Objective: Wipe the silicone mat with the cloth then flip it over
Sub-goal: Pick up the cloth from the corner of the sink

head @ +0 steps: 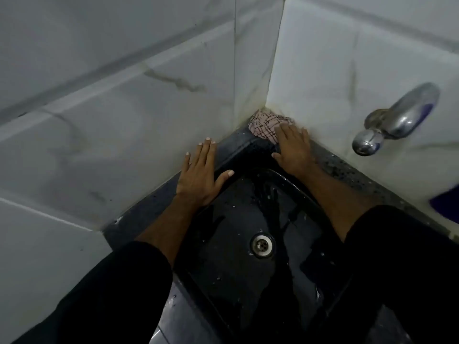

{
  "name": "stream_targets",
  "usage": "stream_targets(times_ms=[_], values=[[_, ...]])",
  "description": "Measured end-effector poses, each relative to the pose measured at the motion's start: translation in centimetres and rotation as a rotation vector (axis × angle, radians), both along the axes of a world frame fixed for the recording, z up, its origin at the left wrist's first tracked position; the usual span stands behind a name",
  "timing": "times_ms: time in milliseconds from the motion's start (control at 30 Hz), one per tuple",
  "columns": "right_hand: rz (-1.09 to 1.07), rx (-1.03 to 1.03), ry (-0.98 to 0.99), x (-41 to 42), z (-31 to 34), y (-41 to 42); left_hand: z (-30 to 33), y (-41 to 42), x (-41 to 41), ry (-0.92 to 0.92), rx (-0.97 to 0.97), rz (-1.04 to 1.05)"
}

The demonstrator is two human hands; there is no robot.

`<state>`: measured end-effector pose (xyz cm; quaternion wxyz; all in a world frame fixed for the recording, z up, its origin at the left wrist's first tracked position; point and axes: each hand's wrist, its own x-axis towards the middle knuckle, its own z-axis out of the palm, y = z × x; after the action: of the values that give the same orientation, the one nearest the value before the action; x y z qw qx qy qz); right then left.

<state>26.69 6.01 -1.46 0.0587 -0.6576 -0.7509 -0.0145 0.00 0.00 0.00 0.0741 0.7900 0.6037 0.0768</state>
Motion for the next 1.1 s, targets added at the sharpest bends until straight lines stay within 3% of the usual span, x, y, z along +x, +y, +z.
stream_targets(times_ms=[233,567,667,767,967,1100], values=[[0.058,-0.008,-0.094,-0.1,-2.5,4.4,-2.0,2.4,0.3,0.03,0.042,0.003],[0.043,0.148,0.076,0.0,-1.6,5.5,-2.4,1.8,0.7,-0.059,0.025,0.013],[0.005,0.238,0.279,-0.8,0.3,3.4,-1.5,1.0,1.5,-0.241,0.012,0.04],[0.042,0.232,0.621,-1.9,2.7,-0.7,-0.2,0.2,2.6,-0.478,-0.044,0.056],[-0.079,-0.115,1.115,-3.5,7.4,-10.8,4.6,-3.6,4.8,-0.968,-0.418,-0.004],[-0.24,-0.285,1.4,-2.9,9.9,-16.0,5.5,-6.5,5.3,-1.193,-0.684,-0.01]])
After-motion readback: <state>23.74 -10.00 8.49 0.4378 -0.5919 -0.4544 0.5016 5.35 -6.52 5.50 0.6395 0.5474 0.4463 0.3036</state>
